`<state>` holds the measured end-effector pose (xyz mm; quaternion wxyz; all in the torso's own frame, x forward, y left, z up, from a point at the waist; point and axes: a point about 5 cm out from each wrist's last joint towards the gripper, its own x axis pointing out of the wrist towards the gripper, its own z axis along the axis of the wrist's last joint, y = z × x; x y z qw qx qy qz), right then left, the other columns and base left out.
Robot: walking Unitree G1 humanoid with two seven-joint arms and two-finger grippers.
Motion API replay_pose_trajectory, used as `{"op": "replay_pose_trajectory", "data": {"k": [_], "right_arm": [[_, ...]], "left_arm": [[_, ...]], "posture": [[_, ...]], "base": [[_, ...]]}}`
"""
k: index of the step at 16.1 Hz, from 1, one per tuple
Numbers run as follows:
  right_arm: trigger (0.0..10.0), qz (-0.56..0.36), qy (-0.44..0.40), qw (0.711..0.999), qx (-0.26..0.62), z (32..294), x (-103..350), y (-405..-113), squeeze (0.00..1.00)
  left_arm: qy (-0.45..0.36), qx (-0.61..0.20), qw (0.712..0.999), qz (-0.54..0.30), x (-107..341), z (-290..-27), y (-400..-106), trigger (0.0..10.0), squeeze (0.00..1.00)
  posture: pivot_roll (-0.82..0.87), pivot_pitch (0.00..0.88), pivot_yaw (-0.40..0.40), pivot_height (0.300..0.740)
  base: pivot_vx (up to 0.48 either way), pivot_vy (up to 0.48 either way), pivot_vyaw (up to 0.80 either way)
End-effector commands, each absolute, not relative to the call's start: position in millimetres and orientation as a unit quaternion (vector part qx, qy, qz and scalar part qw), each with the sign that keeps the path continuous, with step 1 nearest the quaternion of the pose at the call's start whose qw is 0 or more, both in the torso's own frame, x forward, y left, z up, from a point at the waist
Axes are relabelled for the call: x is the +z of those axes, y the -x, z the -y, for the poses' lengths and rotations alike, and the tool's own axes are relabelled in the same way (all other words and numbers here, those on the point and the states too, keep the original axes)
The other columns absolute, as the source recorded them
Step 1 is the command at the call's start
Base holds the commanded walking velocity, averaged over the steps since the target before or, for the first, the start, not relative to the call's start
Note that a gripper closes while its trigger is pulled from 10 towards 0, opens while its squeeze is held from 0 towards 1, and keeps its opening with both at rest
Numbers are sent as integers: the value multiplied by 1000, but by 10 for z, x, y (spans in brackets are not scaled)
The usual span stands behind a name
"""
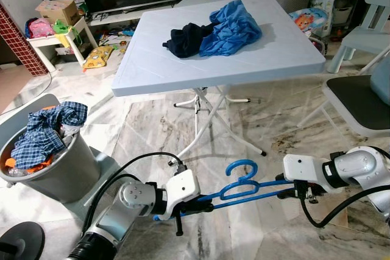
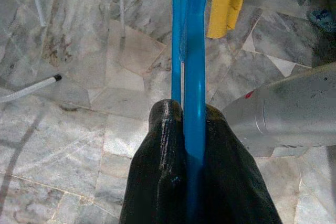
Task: Hang hanger
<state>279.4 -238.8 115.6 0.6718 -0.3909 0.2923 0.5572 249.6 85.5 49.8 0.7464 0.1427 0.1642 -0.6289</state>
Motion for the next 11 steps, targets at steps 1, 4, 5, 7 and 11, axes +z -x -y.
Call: {"op": "replay_pose_trajectory", "data": {"k": [1, 4, 5, 7, 11], "right_arm": [[0, -281, 397, 660, 573, 2287, 1197, -2816, 0], [0, -283, 396, 656, 577, 2273, 1180, -2809, 0], [0, -284, 396, 655, 577, 2270, 1177, -2805, 0], [0, -287, 400, 653, 576, 2284, 1178, -2806, 0], [0, -290, 403, 652, 573, 2310, 1193, -2817, 0]], "left_arm": [[-156, -627, 745, -164, 507, -877, -2527, 10000, 0], [-154, -627, 746, -162, 503, -854, -2532, 10000, 0], [-154, -627, 746, -162, 501, -851, -2531, 10000, 0], [-156, -630, 744, -163, 486, -843, -2519, 10000, 0], [-160, -631, 741, -165, 463, -845, -2509, 10000, 0]], "posture": [[-249, 0, 138, 740], [-251, 0, 135, 740], [-251, 0, 135, 740], [-252, 0, 135, 740], [-254, 0, 134, 740]], "base": [[0, 0, 0], [0, 0, 0], [0, 0, 0], [0, 0, 0], [0, 0, 0]]}}
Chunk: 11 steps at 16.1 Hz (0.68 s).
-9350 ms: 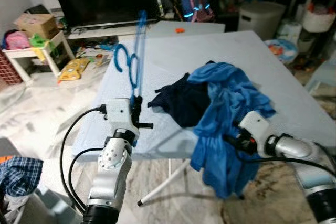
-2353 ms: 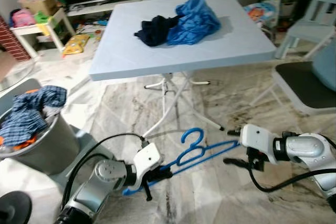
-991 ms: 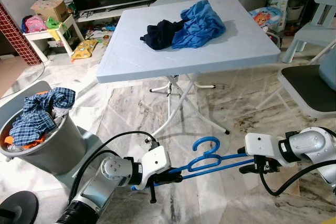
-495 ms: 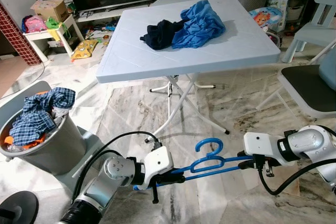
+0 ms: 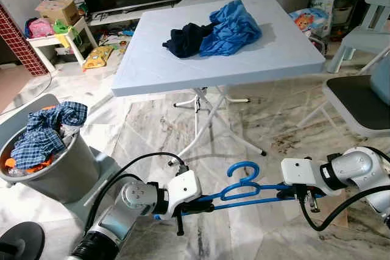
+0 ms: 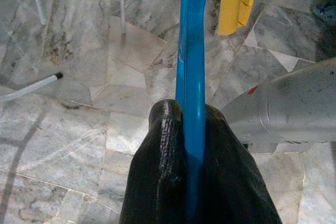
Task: Hang hanger
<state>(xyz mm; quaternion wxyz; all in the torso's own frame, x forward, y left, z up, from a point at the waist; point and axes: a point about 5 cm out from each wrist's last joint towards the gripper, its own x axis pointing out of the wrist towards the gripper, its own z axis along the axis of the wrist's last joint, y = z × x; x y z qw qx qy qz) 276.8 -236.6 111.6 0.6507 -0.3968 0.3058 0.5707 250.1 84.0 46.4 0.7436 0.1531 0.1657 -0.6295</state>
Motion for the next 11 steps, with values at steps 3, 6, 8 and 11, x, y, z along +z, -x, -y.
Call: {"op": "replay_pose_trajectory", "data": {"k": [3, 6, 8, 11], "right_arm": [[0, -292, 403, 652, 572, 2315, 1180, -2822, 0], [0, -289, 414, 660, 557, 2334, 1164, -2855, 0], [0, -276, 437, 676, 526, 2322, 1097, -2929, 0], [0, -284, 457, 677, 501, 2363, 1012, -2962, 0]], "left_arm": [[-153, -623, 749, -167, 443, -839, -2525, 10000, 1000], [-154, -608, 763, -158, 440, -834, -2541, 10000, 1000], [-161, -586, 785, -117, 542, -796, -2600, 10000, 1000], [-164, -566, 804, -81, 657, -787, -2633, 10000, 1000]], "posture": [[-254, 0, 131, 740], [-251, 0, 129, 740], [-248, 0, 124, 740], [-242, 0, 121, 740]], "base": [[0, 0, 0], [0, 0, 0], [0, 0, 0], [0, 0, 0]]}}
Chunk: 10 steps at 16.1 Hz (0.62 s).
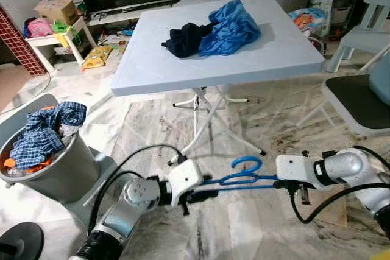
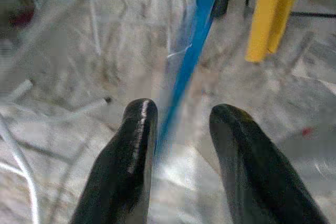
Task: Hang hanger
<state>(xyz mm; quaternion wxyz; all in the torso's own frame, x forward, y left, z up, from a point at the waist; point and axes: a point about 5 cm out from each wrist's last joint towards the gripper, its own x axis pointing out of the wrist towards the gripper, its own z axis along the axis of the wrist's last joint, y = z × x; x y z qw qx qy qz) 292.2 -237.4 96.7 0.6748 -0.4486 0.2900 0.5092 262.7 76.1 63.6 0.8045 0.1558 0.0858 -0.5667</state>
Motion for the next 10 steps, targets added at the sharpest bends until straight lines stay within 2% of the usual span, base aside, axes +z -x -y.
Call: {"op": "replay_pose_trajectory", "data": {"k": [1, 4, 6, 8, 9, 10], "right_arm": [[0, -288, 462, 683, 487, 2384, 978, -2993, 0], [0, -294, 477, 676, 479, 2433, 930, -3005, 0], [0, -296, 483, 684, 459, 2476, 925, -3044, 0], [0, -293, 471, 718, 421, 2507, 903, -3100, 0], [0, -285, 446, 750, 396, 2499, 897, -3132, 0], [0, -306, 377, 799, 355, 2518, 836, -3143, 0]], "left_arm": [[-170, -554, 812, -61, 712, -792, -2638, 10000, 1000], [-177, -543, 820, -48, 740, -805, -2637, 10000, 1000], [-168, -525, 833, -47, 735, -835, -2635, 10000, 1000], [-136, -484, 863, -48, 723, -883, -2633, 10000, 1000], [-116, -439, 890, -45, 715, -931, -2651, 10000, 1000], [-82, -357, 930, -34, 703, -1014, -2677, 10000, 1000]], "posture": [[-240, 0, 121, 740], [-234, 0, 116, 740], [-237, 0, 119, 740], [-240, 0, 127, 740], [-235, 0, 125, 740], [-227, 0, 116, 740]], "base": [[0, 0, 0], [0, 0, 0], [0, 0, 0], [0, 0, 0], [0, 0, 0], [0, 0, 0]]}}
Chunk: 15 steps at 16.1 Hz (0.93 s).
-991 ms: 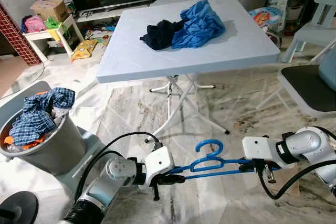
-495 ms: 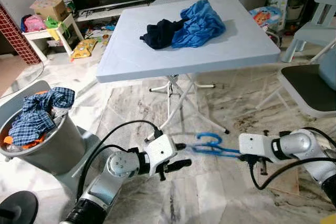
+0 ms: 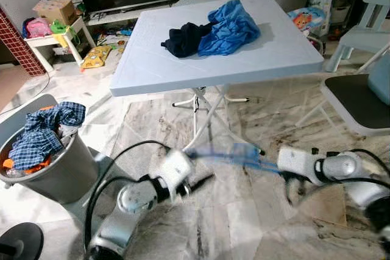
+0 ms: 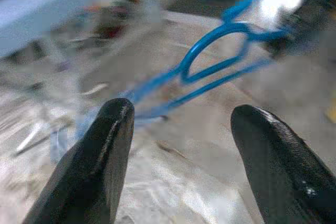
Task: Hang hanger
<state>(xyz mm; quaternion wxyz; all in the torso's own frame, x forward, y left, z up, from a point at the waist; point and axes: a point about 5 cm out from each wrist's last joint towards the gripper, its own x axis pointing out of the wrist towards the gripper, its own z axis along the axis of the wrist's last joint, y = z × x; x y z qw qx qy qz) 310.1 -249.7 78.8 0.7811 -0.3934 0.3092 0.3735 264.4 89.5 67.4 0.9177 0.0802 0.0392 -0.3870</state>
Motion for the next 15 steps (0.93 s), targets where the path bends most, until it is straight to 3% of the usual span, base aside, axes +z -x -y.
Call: {"op": "replay_pose_trajectory", "data": {"k": [1, 2, 3, 6, 10, 11, 12, 14, 15], "right_arm": [[0, -310, 340, 812, 359, 2490, 787, -3107, 0], [0, -310, 297, 835, 344, 2467, 729, -3084, 0], [0, -298, 222, 883, 288, 2404, 657, -3088, 0], [0, -311, 87, 933, 163, 2348, 483, -2979, 0], [0, -280, 47, 957, 50, 2339, 441, -2795, 0], [4235, -287, 20, 957, 33, 2326, 399, -2725, 0], [10000, -295, 9, 955, 18, 2307, 386, -2674, 0], [10000, -257, 11, 966, 0, 2232, 438, -2658, 0], [10000, -227, -27, 974, -6, 2135, 500, -2676, 0]], "left_arm": [[-68, -312, 947, -29, 695, -1056, -2679, 10000, 1000], [-60, -255, 965, -26, 685, -1109, -2678, 10000, 1000], [-60, -165, 984, -17, 677, -1217, -2698, 10000, 1000], [-26, -86, 995, -31, 627, -1352, -2678, 10000, 1000], [-35, -49, 998, -34, 619, -1408, -2693, 10000, 1000], [-8, -23, 998, -60, 579, -1440, -2711, 10000, 1000], [7, -14, 997, -71, 562, -1453, -2723, 10000, 1000], [5, -25, 997, -70, 564, -1429, -2738, 10000, 988], [13, -26, 997, -77, 553, -1411, -2746, 10000, 153]], "posture": [[-222, 0, 111, 740], [-217, 0, 106, 740], [-208, 0, 95, 740], [-204, 0, 92, 740], [-222, 0, 106, 740], [-226, 0, 109, 740], [-229, 0, 111, 740], [-234, 0, 113, 740], [-237, 0, 115, 740]], "base": [[0, 0, 0], [0, 0, 0], [0, 0, 0], [0, 0, 0], [0, 0, 0], [0, 0, 0], [0, 0, 0], [0, 0, 0], [0, 0, 0]]}}
